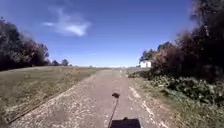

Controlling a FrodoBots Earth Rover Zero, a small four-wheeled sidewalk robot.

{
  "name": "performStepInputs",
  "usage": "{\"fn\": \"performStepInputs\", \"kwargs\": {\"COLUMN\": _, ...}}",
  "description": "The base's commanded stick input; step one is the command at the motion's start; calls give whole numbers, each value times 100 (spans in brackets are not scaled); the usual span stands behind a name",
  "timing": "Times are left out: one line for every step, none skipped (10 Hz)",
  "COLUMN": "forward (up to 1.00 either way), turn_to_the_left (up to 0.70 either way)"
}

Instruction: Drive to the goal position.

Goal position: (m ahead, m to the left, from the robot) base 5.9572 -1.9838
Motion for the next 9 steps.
{"fn": "performStepInputs", "kwargs": {"forward": 50, "turn_to_the_left": 0}}
{"fn": "performStepInputs", "kwargs": {"forward": 50, "turn_to_the_left": 0}}
{"fn": "performStepInputs", "kwargs": {"forward": 50, "turn_to_the_left": 0}}
{"fn": "performStepInputs", "kwargs": {"forward": 50, "turn_to_the_left": 0}}
{"fn": "performStepInputs", "kwargs": {"forward": 50, "turn_to_the_left": 0}}
{"fn": "performStepInputs", "kwargs": {"forward": 50, "turn_to_the_left": 0}}
{"fn": "performStepInputs", "kwargs": {"forward": 50, "turn_to_the_left": 0}}
{"fn": "performStepInputs", "kwargs": {"forward": 50, "turn_to_the_left": 0}}
{"fn": "performStepInputs", "kwargs": {"forward": 50, "turn_to_the_left": 0}}
